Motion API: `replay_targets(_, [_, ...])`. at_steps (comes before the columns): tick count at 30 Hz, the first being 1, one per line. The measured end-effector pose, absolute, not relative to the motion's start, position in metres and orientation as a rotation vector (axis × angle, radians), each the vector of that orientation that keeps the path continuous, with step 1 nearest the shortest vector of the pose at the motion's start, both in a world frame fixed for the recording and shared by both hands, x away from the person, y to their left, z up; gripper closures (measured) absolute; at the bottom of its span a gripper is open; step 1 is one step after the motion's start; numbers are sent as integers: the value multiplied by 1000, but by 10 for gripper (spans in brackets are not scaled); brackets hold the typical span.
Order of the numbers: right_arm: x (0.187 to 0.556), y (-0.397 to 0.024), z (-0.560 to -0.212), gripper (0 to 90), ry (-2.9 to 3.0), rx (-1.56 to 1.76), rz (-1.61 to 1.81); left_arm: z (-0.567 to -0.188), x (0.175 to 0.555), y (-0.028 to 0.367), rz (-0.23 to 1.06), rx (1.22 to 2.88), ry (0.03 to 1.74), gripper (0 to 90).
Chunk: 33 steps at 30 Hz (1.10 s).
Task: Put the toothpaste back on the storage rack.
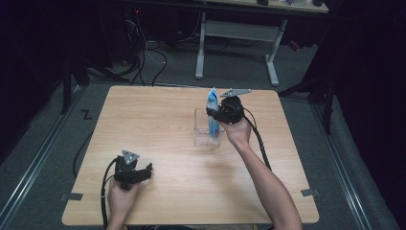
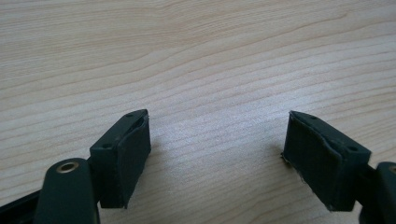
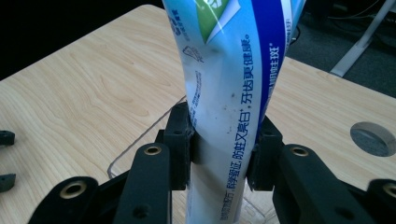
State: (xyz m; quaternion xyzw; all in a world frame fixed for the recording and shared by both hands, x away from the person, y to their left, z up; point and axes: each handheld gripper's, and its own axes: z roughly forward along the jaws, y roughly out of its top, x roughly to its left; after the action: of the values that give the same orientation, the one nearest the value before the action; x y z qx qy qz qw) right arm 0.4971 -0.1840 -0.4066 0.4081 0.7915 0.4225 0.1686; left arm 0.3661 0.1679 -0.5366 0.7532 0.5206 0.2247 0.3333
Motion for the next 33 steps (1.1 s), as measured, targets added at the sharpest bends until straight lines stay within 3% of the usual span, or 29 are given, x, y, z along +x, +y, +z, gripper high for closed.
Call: replay_targets(33, [493,-194,-425,651,2274,1201,1171,-537,366,168,587,1967,1360,232])
